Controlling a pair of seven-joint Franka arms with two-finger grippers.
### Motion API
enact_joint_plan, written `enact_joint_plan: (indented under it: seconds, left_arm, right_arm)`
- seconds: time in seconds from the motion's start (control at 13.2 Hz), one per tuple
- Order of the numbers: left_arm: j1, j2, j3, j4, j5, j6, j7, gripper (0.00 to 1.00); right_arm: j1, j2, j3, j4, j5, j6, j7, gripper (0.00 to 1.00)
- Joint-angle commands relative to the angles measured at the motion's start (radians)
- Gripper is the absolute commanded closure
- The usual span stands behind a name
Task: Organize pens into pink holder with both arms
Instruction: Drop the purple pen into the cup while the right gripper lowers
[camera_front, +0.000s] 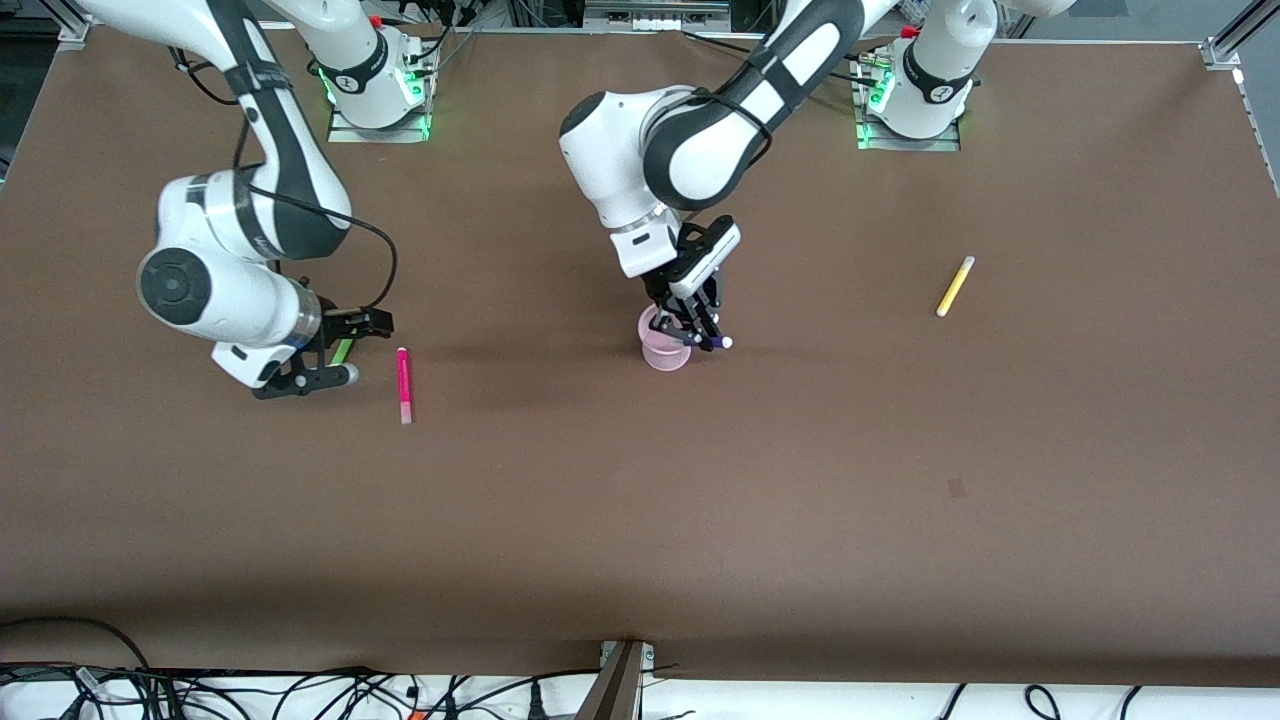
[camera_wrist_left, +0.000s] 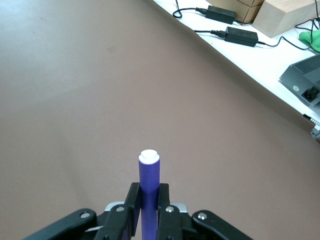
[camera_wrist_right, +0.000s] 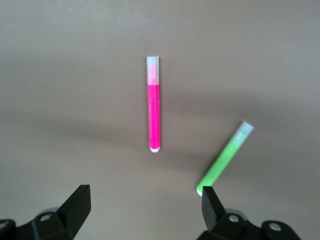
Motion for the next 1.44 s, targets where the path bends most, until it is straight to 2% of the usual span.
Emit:
enact_joint_plan:
  seconds: [0.0, 0.38, 0.68, 0.76, 0.83, 0.91, 0.98, 1.13, 1.21, 1.36]
  left_arm:
    - [-0.052, 0.013, 0.016, 0.022, 0.031, -0.047, -0.027, 1.0]
    - [-0.095, 0.056, 0.031, 0.022, 0.094, -0.092, -0.067, 1.0]
    - [-0.102, 0.064, 0.034, 0.024, 0.094, -0.092, -0.067, 1.0]
    - [-0.102, 0.064, 0.035, 0.024, 0.094, -0.092, -0.068, 0.91]
    - [-0.101, 0.064, 0.036, 0.025, 0.094, -0.094, -0.067, 0.49]
    - [-0.102, 0.062, 0.042, 0.025, 0.094, -0.094, -0.067, 0.32]
    - [-0.101, 0.058, 0.044, 0.029, 0.093, -0.098, -0.062, 0.23]
    - [-0.096, 0.051, 0.044, 0.057, 0.093, -0.1, -0.053, 0.15]
    - [-0.09, 0.047, 0.044, 0.077, 0.09, -0.1, -0.024, 0.14]
    - [-0.038, 0.013, 0.042, 0.139, 0.05, -0.101, 0.062, 0.09]
  right_arm:
    - [0.0, 0.027, -0.001, -0.045, 0.015, 0.094, 0.011, 0.05]
    - [0.0, 0.101, -0.001, -0.096, 0.018, 0.238, 0.011, 0.09]
    - [0.0, 0.13, -0.001, -0.104, 0.027, 0.258, 0.011, 0.13]
    - [0.0, 0.135, -0.001, -0.105, 0.055, 0.263, 0.011, 0.13]
    - [0.0, 0.136, -0.001, -0.105, 0.06, 0.263, 0.011, 0.14]
    - [0.0, 0.139, -0.001, -0.108, 0.06, 0.263, 0.011, 0.17]
    - [0.0, 0.142, -0.001, -0.111, 0.06, 0.266, 0.011, 0.17]
    - [-0.001, 0.15, -0.001, -0.121, 0.06, 0.281, 0.009, 0.21]
    - [0.0, 0.152, -0.001, -0.125, 0.06, 0.29, 0.009, 0.26]
    - [0.0, 0.152, -0.001, -0.13, 0.06, 0.297, 0.009, 0.46]
